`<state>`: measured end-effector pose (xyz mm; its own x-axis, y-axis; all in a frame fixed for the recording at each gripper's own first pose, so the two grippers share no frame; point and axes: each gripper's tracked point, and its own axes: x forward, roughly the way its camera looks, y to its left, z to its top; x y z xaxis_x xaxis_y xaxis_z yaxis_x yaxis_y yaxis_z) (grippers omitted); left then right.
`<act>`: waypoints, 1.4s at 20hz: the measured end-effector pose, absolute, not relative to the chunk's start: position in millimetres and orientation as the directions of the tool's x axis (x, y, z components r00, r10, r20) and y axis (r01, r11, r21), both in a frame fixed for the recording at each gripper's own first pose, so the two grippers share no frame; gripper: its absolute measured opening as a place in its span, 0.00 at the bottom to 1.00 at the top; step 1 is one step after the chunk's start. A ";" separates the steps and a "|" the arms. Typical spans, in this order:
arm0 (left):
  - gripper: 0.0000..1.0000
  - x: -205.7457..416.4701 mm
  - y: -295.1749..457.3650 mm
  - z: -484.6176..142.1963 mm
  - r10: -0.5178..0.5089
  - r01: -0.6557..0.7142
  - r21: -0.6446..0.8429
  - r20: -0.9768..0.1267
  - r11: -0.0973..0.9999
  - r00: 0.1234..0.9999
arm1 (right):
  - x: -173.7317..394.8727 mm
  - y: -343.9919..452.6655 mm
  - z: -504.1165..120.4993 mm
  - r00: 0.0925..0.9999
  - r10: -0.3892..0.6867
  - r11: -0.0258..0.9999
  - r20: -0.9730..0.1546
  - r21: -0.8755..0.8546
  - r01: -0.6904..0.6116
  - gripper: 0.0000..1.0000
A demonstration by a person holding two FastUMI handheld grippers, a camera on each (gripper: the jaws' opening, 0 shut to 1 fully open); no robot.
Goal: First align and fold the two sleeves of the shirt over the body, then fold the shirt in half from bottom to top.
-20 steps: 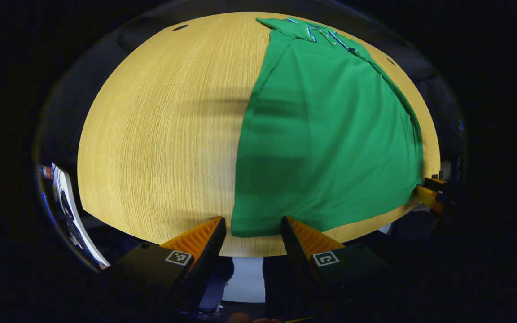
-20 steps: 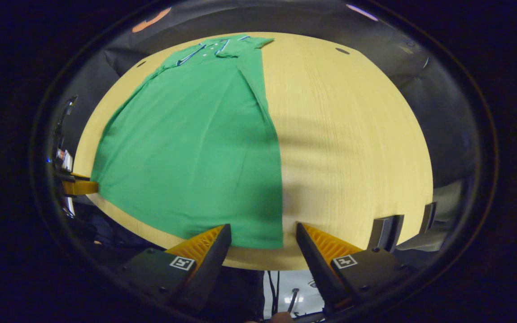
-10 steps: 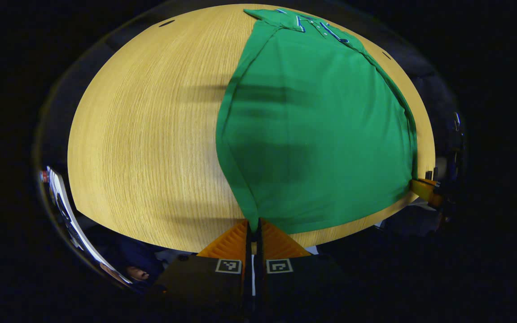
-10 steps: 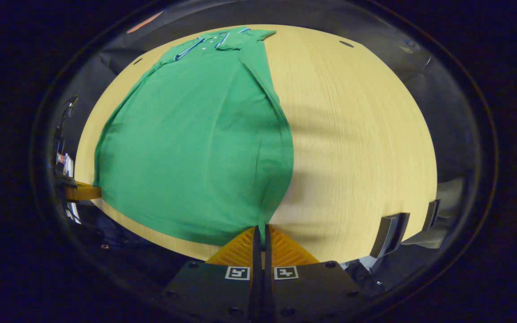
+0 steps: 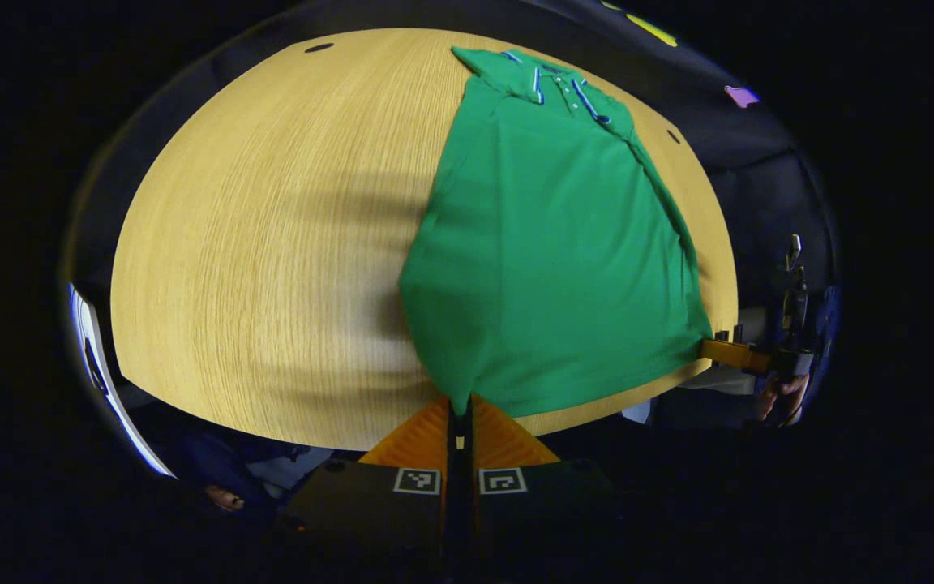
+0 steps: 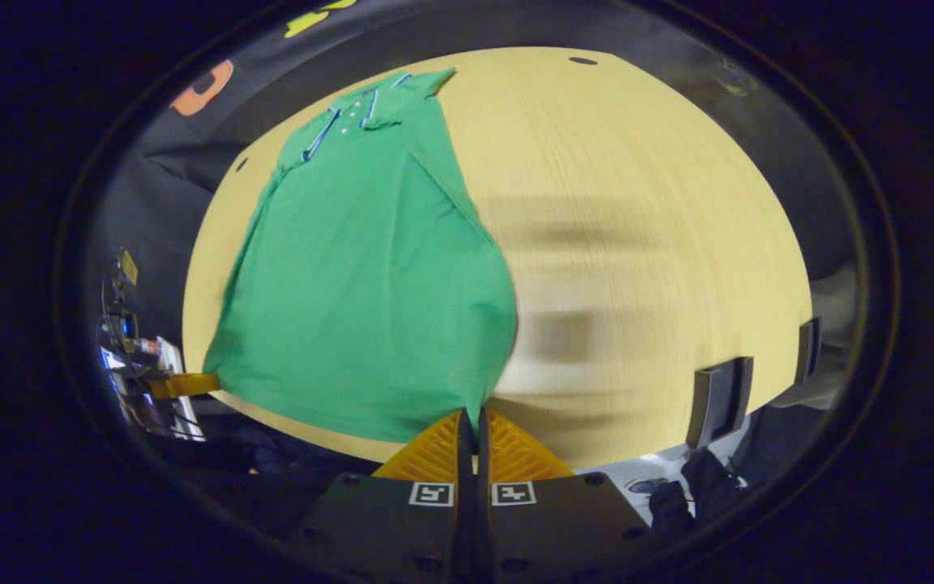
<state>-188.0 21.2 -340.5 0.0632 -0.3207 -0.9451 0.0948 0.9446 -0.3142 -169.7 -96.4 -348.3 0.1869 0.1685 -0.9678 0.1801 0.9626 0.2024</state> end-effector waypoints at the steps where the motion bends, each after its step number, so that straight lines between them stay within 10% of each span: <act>1: 0.04 -183.7 20.4 -335.6 -0.334 0.095 -0.326 -0.939 0.940 0.080 | -166.6 -96.1 -341.4 0.200 0.188 0.955 -0.962 0.226 0.190 0.02; 28: 0.04 63.2 4.8 -201.2 -0.413 0.211 -0.355 -0.769 0.911 0.489 | 87.4 -91.9 -180.2 0.579 0.270 0.927 -0.769 0.370 0.057 0.02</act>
<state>63.2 4.8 -201.2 0.4887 -0.4128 -0.7686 0.2115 0.9108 -0.3547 87.4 -91.9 -180.2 0.5795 0.2705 -0.7688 0.0573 0.9275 0.3695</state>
